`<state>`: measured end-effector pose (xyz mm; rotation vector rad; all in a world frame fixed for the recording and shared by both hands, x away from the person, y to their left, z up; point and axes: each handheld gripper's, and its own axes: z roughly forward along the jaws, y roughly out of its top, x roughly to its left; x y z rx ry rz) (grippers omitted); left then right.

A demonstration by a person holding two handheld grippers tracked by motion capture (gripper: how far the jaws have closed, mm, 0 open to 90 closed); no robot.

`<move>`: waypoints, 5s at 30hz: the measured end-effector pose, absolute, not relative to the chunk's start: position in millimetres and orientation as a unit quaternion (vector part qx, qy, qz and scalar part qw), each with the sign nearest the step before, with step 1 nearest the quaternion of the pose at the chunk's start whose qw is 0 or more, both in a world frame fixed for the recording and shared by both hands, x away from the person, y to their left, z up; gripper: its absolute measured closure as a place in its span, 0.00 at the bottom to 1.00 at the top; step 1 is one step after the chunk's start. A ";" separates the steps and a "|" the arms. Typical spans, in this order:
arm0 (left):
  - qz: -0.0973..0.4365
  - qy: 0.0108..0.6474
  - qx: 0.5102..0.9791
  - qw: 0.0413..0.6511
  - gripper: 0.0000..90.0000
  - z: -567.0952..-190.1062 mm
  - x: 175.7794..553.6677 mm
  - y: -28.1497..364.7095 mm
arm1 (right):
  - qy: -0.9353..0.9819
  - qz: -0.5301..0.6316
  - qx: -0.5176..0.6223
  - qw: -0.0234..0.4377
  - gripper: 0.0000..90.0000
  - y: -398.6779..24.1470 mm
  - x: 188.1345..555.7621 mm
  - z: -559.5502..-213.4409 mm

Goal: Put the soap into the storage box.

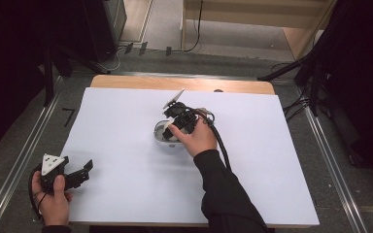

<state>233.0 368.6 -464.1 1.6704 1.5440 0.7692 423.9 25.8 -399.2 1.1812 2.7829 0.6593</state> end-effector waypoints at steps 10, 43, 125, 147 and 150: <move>0.298 0.600 0.649 0.362 0.16 -464.1 233.0 368.6 | 0.901 0.208 0.382 0.012 0.28 27.5 424.4 -403.2; 0.298 0.600 0.648 0.362 0.16 -464.1 233.0 368.6 | 0.893 0.231 0.386 0.006 0.23 14.1 415.9 -389.6; 0.300 0.599 0.650 0.360 0.16 -464.1 233.0 368.1 | 0.829 0.274 0.486 0.032 0.15 -144.0 365.0 -417.6; 0.302 0.598 0.650 0.358 0.16 -464.1 233.0 367.8 | 0.804 0.300 0.513 0.039 0.15 -197.2 334.1 -438.7; 0.302 0.598 0.651 0.357 0.16 -464.1 233.0 367.8 | 0.802 0.303 0.512 0.042 0.15 -202.2 331.3 -440.6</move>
